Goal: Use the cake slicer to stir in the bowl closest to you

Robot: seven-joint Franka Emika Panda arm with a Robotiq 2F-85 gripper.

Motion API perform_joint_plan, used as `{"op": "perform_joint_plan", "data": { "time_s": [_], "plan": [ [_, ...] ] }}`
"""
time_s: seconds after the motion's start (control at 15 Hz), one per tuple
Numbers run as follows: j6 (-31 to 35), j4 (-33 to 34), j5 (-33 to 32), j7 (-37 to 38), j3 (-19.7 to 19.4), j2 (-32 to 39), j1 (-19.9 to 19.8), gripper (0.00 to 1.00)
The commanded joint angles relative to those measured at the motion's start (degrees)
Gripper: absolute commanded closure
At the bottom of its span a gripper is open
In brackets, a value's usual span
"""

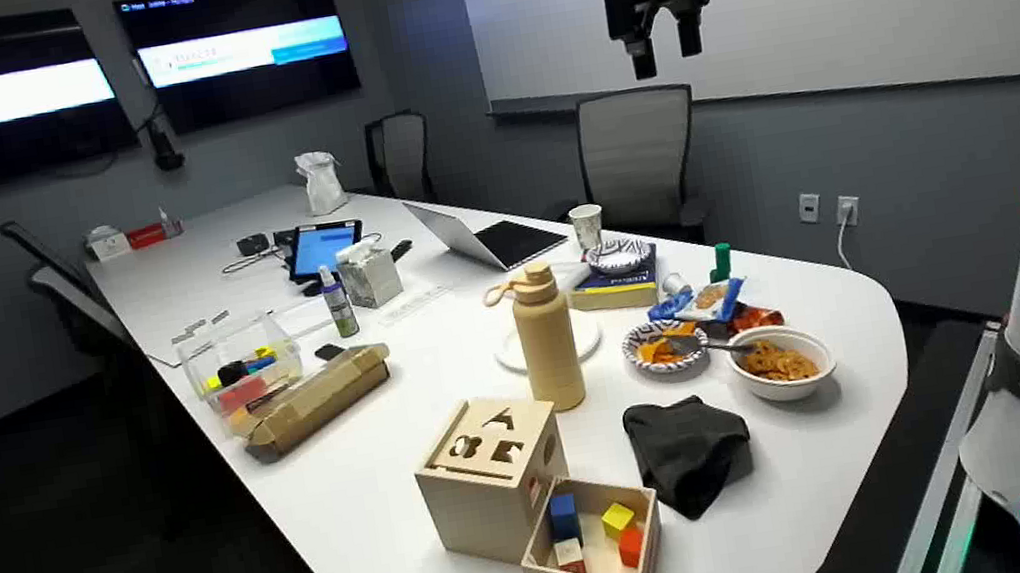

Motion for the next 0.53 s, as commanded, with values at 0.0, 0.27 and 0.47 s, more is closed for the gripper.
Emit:
{"op": "perform_joint_plan", "data": {
  "time_s": [0.0,0.27,0.47],
  "plan": [
    [-0.18,0.23,-0.14,0.17,-0.26,0.06,0.37,0.00],
    [1.34,0.71,0.39,-3.77,-3.14,2.72,0.23,0.00],
    [3.24,0.51,2.88,-9.51,-8.09,7.14,-0.10,0.00]
  ]
}}
